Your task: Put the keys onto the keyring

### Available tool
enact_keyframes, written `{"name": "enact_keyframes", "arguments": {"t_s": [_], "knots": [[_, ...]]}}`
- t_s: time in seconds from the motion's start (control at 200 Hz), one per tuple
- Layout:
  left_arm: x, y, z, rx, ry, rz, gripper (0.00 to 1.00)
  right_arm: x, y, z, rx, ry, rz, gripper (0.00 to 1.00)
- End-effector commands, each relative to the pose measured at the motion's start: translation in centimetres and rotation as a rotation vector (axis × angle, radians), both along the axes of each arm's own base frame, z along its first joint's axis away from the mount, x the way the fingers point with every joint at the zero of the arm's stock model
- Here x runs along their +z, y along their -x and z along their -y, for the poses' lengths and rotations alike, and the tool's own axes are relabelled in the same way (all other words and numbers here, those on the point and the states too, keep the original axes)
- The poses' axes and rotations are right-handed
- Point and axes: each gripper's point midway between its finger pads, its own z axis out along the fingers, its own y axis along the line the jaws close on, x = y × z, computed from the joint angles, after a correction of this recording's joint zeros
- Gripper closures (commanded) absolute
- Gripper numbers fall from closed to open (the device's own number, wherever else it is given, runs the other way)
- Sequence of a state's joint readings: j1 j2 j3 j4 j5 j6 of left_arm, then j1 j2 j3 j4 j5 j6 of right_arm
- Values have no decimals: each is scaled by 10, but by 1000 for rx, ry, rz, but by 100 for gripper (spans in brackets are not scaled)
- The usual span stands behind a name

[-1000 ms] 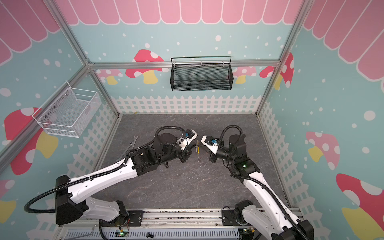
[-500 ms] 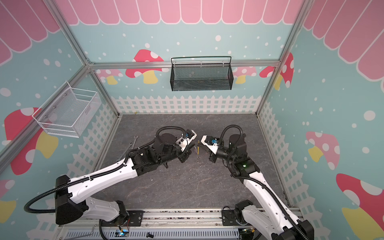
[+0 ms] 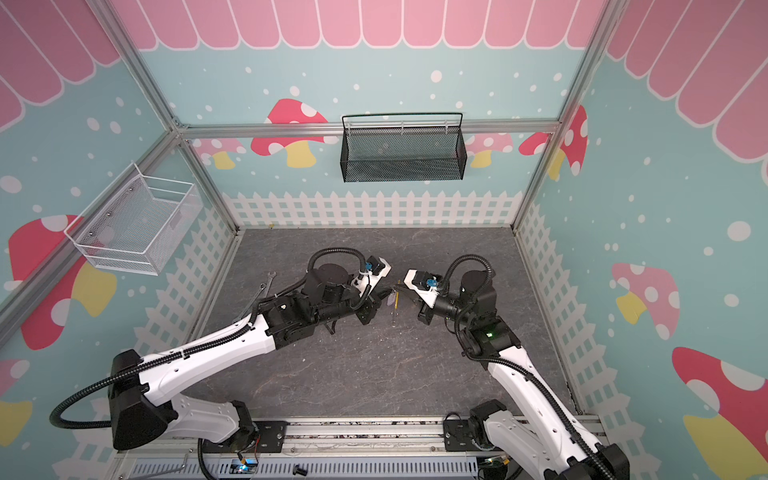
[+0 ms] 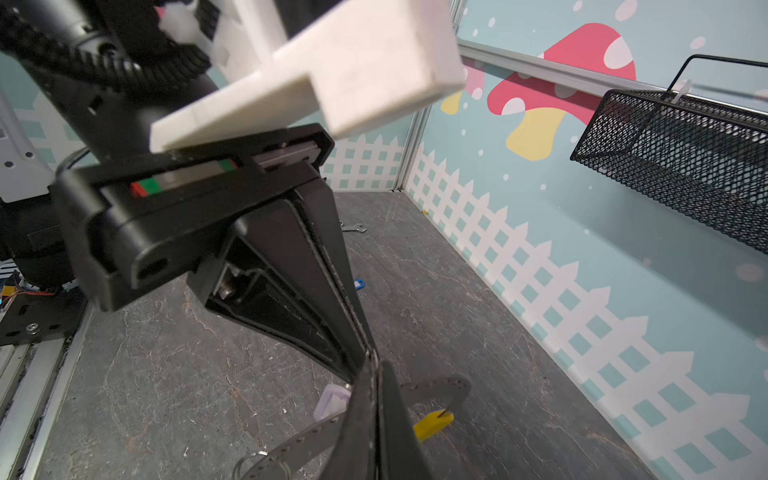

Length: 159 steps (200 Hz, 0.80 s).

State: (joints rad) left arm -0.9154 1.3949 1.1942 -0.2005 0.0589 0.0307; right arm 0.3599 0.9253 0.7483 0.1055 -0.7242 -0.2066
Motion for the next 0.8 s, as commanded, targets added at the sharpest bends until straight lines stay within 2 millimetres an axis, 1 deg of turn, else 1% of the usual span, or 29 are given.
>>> {"name": "enact_keyframes", "arguments": {"t_s": [0.0,0.04,0.07,0.105,0.14,0.245,0.46,0.52,0.615,0.66,0.725,0.79], "knots": [[-20,14,0,-65,17,-70,86,29,6,-1,30,-73,110,100],[-17,14,-4,-56,31,-52,73,29,7,-2,36,-78,113,100],[-15,14,-8,-50,39,-34,66,29,7,-2,41,-81,113,100],[-12,14,-13,-43,47,-5,62,28,7,-3,45,-84,114,100],[-7,15,-19,-36,56,29,59,29,8,-3,51,-89,118,100],[6,22,-28,-61,80,143,58,30,12,-5,85,-107,127,100],[29,35,-30,-173,46,285,58,27,18,-10,146,-117,134,100],[36,37,-33,-194,54,305,59,25,20,-10,158,-119,142,100],[44,34,-36,-208,54,326,60,25,26,-12,189,-127,153,100],[48,35,-34,-236,65,327,61,25,29,-12,206,-130,163,100],[53,35,-30,-271,79,333,64,25,32,-13,220,-137,174,100],[53,36,-26,-297,81,324,68,25,35,-13,229,-137,185,100]]}}
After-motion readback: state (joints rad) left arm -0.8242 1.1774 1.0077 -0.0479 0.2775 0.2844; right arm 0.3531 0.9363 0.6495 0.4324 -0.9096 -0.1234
